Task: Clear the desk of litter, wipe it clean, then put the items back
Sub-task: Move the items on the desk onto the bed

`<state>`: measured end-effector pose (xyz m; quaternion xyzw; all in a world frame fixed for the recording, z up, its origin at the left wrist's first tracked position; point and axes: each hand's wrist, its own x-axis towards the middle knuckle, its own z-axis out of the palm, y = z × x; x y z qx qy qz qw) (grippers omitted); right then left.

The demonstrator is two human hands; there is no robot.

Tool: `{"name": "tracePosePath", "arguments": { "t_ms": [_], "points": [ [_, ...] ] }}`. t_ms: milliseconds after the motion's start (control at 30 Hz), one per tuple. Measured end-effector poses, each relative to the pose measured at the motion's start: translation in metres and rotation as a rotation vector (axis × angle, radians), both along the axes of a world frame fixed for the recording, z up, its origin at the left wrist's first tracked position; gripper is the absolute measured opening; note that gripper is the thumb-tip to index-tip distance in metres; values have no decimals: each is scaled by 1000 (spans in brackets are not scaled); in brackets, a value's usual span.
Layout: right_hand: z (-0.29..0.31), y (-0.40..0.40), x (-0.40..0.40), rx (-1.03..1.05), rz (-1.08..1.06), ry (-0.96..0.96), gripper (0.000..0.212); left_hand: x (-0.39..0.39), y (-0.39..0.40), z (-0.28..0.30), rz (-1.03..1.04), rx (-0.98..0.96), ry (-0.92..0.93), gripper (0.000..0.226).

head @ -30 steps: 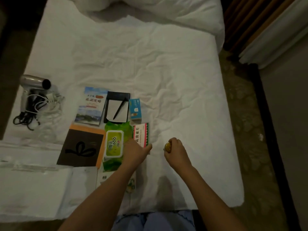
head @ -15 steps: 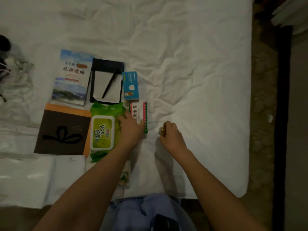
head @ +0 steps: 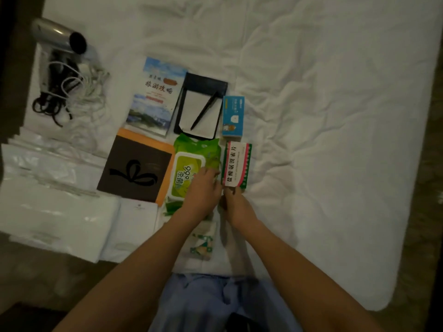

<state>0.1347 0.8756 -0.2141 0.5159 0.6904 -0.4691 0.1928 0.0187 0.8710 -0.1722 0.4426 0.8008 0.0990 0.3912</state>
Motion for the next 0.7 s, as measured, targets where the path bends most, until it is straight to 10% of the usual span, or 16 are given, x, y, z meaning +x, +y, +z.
{"name": "tracePosePath", "arguments": {
  "t_ms": [367, 700],
  "points": [
    [107, 4, 59, 116, 108, -171, 33, 5, -5, 95, -161, -51, 44, 23],
    [223, -28, 115, 474, -301, -137, 36, 81, 21, 195, -567, 174, 194, 35]
  ]
}}
